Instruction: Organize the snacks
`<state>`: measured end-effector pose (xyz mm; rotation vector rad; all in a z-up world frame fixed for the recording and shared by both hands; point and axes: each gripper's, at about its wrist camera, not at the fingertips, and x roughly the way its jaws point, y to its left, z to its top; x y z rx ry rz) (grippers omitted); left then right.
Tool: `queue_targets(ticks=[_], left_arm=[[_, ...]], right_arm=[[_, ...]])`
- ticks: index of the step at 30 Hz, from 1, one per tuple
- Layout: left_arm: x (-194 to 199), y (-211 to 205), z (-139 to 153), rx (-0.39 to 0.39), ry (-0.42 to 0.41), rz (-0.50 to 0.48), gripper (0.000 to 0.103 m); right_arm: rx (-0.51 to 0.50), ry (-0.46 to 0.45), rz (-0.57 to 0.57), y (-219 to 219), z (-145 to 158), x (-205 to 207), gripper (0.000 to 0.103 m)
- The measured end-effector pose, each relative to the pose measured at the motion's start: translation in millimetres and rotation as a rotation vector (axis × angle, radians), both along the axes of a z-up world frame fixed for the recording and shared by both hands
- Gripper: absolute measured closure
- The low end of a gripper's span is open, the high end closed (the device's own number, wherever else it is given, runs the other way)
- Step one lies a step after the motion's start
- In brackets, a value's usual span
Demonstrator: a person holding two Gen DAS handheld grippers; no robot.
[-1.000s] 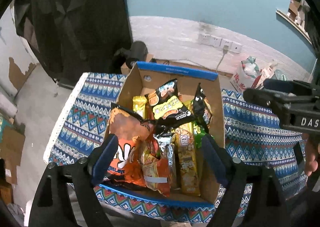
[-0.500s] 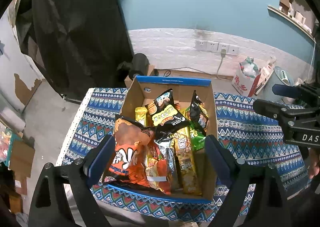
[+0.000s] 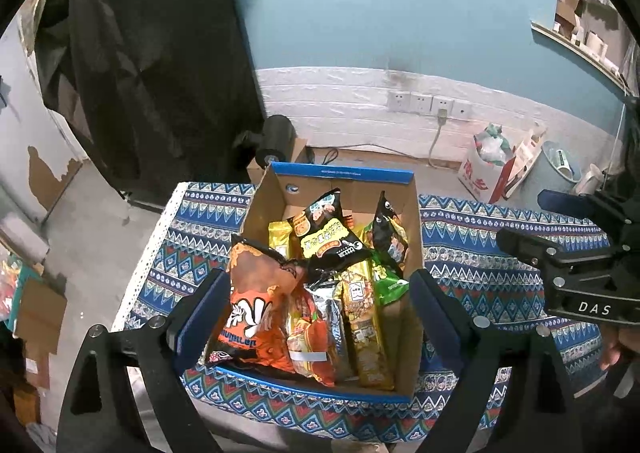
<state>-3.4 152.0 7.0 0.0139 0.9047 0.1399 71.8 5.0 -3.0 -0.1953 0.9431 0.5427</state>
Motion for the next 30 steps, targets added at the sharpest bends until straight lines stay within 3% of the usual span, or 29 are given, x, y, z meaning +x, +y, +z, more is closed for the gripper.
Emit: queue_targets(ticks=[30], left_arm=[[-3.8,2.0,-1.2,0.032,0.012,0.017,0.011]], right_arm=[[-0.004,0.004,0.006,4.8,-1.4,-5.2,0.023]])
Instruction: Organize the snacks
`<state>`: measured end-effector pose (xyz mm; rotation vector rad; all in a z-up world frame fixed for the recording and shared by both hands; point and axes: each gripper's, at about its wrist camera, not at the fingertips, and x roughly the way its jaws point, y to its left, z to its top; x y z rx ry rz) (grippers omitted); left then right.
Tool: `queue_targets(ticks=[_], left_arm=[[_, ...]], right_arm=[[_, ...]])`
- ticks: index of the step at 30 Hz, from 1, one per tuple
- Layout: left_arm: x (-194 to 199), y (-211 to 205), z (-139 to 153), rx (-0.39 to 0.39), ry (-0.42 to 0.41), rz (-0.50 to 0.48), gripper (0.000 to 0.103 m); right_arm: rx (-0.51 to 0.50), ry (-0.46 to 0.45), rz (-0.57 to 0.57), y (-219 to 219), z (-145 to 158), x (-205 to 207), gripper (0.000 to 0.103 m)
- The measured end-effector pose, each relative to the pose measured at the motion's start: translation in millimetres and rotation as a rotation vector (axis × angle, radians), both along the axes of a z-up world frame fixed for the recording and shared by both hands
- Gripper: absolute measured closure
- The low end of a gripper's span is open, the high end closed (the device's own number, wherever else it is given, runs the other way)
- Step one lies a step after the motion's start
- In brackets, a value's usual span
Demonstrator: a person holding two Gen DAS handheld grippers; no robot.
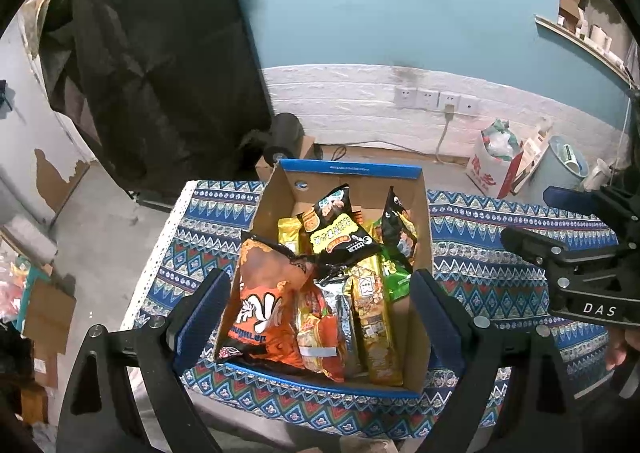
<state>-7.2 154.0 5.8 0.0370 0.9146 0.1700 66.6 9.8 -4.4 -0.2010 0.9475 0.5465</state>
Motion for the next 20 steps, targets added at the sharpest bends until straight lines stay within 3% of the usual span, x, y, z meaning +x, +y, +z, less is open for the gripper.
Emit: queue_targets(ticks=[20], left_arm=[[-1.1,-2.6,-4.3,0.004,0.005,-0.014,0.011]], right_arm=[[0.000,0.000,-0.002,-0.8,2.5,0.6,0.023]])
